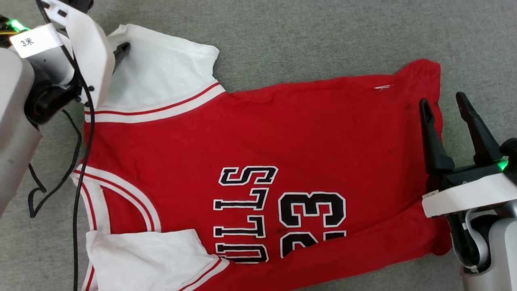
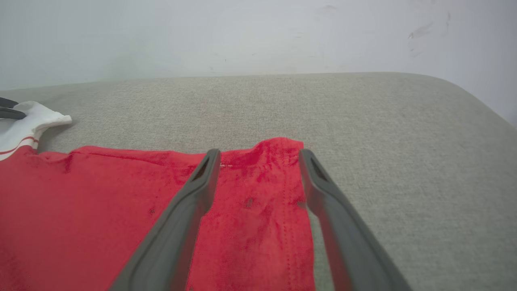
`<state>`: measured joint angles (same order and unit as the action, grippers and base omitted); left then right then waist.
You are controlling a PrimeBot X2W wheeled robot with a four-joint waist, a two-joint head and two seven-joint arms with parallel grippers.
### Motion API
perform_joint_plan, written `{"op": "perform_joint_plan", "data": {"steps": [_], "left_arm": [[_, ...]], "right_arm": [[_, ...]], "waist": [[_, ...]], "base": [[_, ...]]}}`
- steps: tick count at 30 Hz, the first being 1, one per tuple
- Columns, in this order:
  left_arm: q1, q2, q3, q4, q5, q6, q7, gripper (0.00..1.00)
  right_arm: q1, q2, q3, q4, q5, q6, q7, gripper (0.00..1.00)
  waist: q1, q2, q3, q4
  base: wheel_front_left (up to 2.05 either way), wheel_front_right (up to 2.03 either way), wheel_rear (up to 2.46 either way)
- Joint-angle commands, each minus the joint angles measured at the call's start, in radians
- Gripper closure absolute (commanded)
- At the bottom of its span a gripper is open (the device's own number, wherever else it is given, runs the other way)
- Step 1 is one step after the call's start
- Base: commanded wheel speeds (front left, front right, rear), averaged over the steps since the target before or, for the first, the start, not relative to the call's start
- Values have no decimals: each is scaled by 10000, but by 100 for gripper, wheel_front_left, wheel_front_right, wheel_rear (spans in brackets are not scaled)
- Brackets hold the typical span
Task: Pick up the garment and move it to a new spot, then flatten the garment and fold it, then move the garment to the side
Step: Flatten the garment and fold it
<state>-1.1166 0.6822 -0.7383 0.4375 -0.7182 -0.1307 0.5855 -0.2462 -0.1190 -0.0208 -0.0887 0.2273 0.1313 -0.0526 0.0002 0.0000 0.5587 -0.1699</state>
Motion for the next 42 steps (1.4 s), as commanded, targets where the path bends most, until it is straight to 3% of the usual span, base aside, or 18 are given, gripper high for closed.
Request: {"op": "perform_joint_plan", "data": {"steps": [1, 4, 5, 6, 7, 12, 22, 30, 37, 42], "left_arm": [[-204, -19, -42, 210, -58, 14, 16, 0], [-205, -210, -65, 652, -275, 14, 83, 0], [-143, -329, -93, 777, -452, 14, 203, 10], [-68, -419, -189, 844, -612, 10, 349, 60], [-28, -486, -256, 922, -732, -4, 455, 100], [29, -528, -330, 1123, -931, 2, 312, 100], [320, -800, 35, 1364, -956, 177, -1374, 100], [1434, -856, 406, -84, -1322, 507, -2625, 100], [2619, -492, 408, -2121, -1182, 1193, -3100, 100], [3281, -329, 338, -3533, -1093, 1662, -3199, 100]], "right_arm": [[-117, 71, -1, 51, 33, -12, -69, 0], [-148, 83, -9, 84, -22, -11, -89, 0], [-150, 91, -9, 99, -23, -11, -90, 0], [-150, 96, -9, 113, -26, -11, -96, 0], [-149, 97, -13, 127, -32, -11, -113, 0], [-79, 119, 1, 224, -63, -12, -92, 0], [185, -288, -86, 422, 75, -12, 605, 0], [-141, -1533, -143, 416, 623, -11, 3066, 0], [-1029, -2980, 63, 973, 1505, -12, 5990, 0], [-1621, -3760, 153, 1701, 2203, -12, 7459, 0]], "waist": [[-2, 0, 81, -81], [-2, 0, 160, -131], [-2, 0, 175, -143], [-2, 0, 187, -155], [-2, 0, 198, -158], [-2, 0, 97, -115], [-2, 0, -1202, 386], [-2, 0, -2026, 1132], [-2, 0, -2070, 1750], [-2, 0, -1881, 2165]], "base": [[0, 0, 0], [0, 0, 0], [0, 0, 0], [0, 0, 0], [0, 0, 0], [0, 0, 0], [0, 0, 0], [0, 0, 0], [0, 0, 0], [0, 0, 0]]}}
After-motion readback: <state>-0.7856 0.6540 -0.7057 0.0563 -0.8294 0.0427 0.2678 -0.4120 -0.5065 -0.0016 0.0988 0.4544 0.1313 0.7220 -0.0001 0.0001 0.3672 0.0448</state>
